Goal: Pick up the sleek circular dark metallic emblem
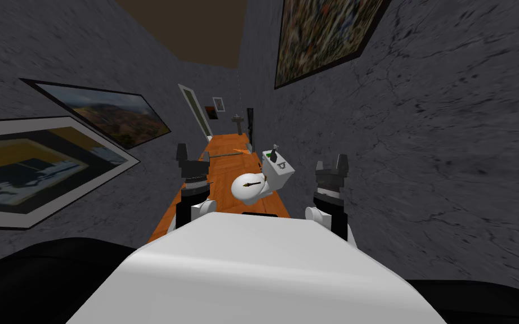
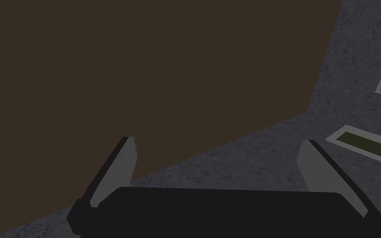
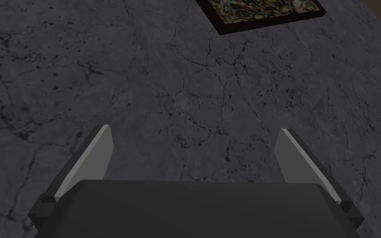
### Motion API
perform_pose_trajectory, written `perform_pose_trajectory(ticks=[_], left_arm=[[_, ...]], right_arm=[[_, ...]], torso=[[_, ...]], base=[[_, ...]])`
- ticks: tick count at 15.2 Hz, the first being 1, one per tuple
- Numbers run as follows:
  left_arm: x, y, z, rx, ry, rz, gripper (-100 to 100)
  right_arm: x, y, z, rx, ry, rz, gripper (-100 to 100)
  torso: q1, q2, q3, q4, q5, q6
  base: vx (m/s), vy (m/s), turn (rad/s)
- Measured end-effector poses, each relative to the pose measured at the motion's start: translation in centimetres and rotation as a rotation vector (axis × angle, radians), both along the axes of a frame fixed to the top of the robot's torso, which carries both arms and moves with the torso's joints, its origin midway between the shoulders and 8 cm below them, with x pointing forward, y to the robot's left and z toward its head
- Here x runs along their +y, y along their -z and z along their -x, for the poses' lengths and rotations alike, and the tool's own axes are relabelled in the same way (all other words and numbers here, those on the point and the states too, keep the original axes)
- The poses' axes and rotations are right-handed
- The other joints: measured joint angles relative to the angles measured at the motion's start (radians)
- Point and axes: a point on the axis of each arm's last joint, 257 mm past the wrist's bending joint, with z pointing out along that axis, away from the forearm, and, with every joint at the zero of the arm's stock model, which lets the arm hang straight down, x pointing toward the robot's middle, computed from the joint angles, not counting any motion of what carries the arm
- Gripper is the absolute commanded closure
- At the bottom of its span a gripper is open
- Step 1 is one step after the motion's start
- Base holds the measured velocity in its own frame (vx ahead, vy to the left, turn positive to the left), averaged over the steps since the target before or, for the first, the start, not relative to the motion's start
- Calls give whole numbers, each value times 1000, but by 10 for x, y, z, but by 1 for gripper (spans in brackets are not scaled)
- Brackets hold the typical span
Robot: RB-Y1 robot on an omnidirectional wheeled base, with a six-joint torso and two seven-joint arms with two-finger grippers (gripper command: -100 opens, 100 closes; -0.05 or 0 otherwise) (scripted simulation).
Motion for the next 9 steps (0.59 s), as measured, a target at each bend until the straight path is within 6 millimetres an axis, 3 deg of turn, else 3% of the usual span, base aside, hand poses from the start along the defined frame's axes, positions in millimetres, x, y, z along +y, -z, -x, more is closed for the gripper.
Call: perform_pose_trajectory(ticks=[9], left_arm=[[0,0,0,0,0,0,0]], right_arm=[[26,14,-16,61,-68,181,-100]], torso=[[1,-1,0,0,0,0]], base=[[3,15,42]])
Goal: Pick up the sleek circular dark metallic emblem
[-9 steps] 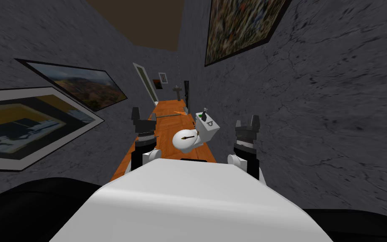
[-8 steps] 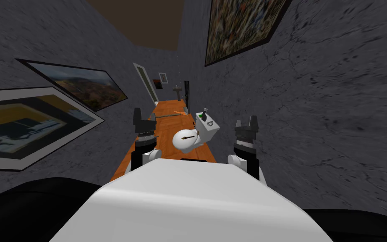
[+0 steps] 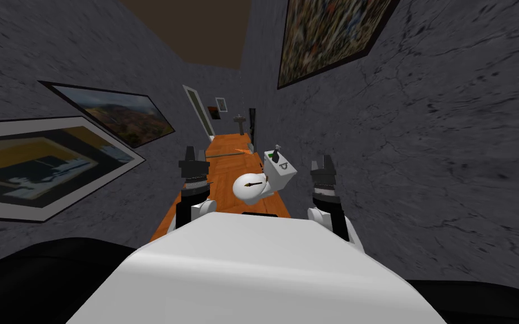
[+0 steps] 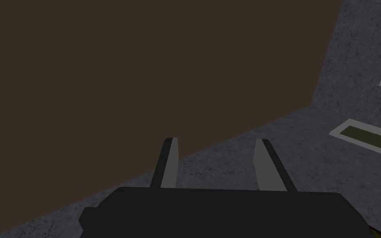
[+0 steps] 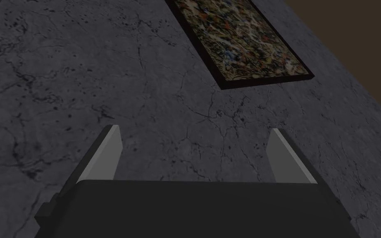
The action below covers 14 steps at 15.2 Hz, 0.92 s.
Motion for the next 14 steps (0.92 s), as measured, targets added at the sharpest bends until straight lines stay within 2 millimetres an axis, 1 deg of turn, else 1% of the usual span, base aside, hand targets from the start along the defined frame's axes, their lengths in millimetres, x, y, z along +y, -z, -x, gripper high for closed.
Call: perform_pose_trajectory(ticks=[3,7,8,14], left_arm=[[0,0,0,0,0,0,0],[0,0,0,0,0,0,0],[0,0,0,0,0,0,0],[0,0,0,0,0,0,0]], right_arm=[[9,8,-5,26,-21,74,-100],[23,27,-14,66,-50,191,-100],[25,34,-16,79,-56,224,-100],[43,65,-27,133,-95,417,-100]], torso=[[0,0,0,0,0,0],[1,0,0,0,0,0],[1,0,0,0,0,0],[1,0,0,0,0,0]], base=[[6,25,82],[10,29,80],[12,31,87],[11,32,85]])
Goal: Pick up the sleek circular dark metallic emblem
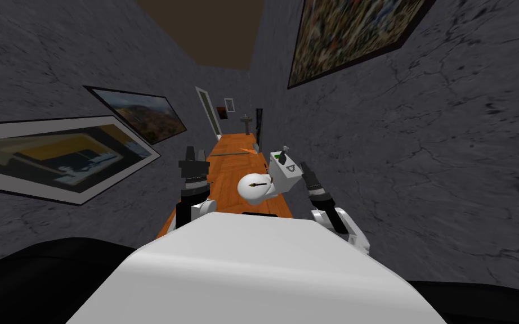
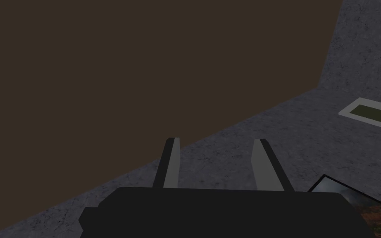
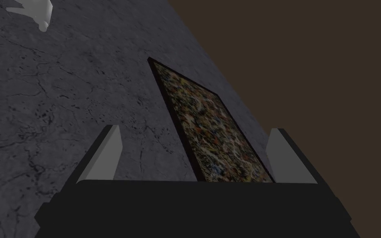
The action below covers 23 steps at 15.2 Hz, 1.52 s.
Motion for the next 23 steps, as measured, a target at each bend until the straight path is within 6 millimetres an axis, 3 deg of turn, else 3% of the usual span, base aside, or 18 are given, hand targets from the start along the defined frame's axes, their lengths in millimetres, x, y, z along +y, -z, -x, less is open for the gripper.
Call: perform_pose_trajectory(ticks=[10,19,23], left_arm=[[0,0,0,0,0,0,0],[0,0,0,0,0,0,0],[0,0,0,0,0,0,0]], right_arm=[[10,68,-10,80,-62,353,-100],[-9,127,-13,129,-116,678,-100],[-27,157,-11,153,-143,859,-100]], torso=[[0,0,0,0,0,-1],[1,0,0,0,0,0],[1,-1,0,0,0,0]], base=[[14,35,106],[17,35,99],[23,45,132]])
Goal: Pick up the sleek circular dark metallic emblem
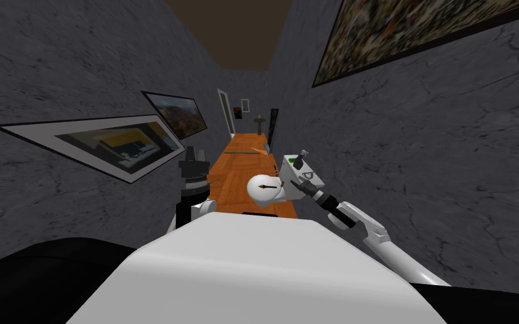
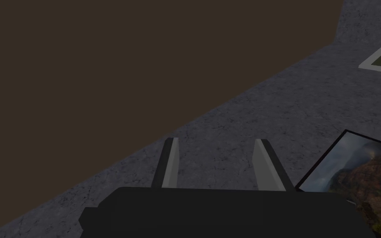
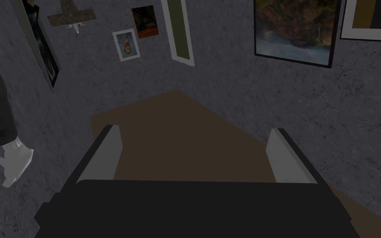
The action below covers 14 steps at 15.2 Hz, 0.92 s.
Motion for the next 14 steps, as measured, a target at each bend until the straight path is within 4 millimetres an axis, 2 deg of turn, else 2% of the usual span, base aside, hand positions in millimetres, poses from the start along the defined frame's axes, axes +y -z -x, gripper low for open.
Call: perform_pose_trajectory(ticks=[5,11,14], left_arm=[[0,0,0,0,0,0,0],[0,0,0,0,0,0,0],[0,0,0,0,0,0,0]], right_arm=[[-34,34,3,26,-47,240,-100],[-91,66,8,58,-99,520,-100],[-125,75,10,74,-121,651,-100]], torso=[[0,0,0,0,0,0],[0,0,0,0,0,0],[-1,0,0,0,0,0]], base=[[25,40,132],[24,36,123],[26,32,118]])
